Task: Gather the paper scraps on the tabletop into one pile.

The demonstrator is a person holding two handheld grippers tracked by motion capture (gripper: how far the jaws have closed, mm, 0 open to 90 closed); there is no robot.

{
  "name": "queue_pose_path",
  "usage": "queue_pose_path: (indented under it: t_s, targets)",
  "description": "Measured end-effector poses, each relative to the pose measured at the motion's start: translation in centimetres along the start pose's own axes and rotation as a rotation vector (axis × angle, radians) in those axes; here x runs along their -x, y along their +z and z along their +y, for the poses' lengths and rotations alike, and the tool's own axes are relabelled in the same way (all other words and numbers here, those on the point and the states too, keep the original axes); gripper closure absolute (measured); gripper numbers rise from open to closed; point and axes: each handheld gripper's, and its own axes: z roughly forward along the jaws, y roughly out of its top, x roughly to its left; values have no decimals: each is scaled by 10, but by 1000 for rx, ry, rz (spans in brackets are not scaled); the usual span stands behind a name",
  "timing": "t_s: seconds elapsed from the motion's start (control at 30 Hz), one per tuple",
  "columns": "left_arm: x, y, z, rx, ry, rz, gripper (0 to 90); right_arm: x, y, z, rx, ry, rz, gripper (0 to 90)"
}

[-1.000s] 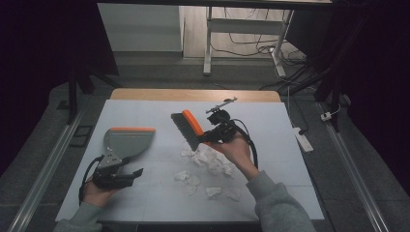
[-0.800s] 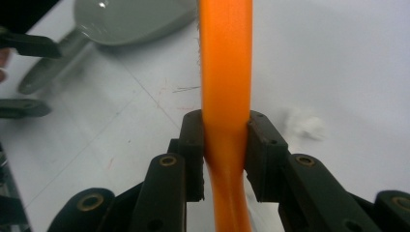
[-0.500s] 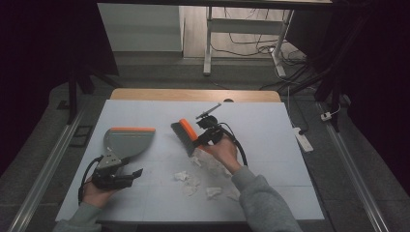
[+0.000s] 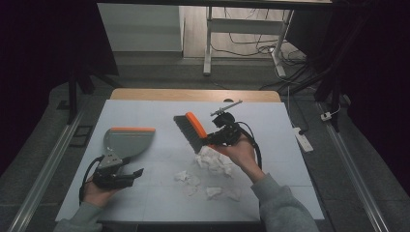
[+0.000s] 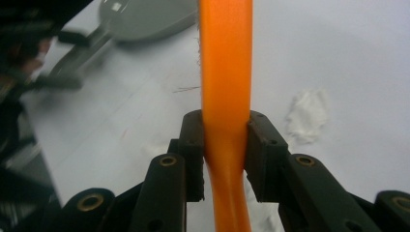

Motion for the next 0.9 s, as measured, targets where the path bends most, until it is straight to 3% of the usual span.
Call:
queue_pose_path:
  t_s: [0.27, 0.43, 0.6, 0.7, 0.9]
  targets:
    - [0, 1, 0, -5, 2, 3, 313, -43, 4, -24, -144, -146, 78, 707]
    - [0, 1, 0, -10, 1, 5, 313, -67, 22, -37, -232, -229, 121, 707]
    - [0, 1, 0, -7, 2, 4, 313, -82, 43, -46, -349, -301, 117, 708]
    - [0, 0, 0, -7, 2, 4, 312, -80, 50, -47, -378, -323, 80, 707]
    - [0, 0, -1, -7, -1, 3, 313, -56, 49, -42, -379, -263, 24, 707]
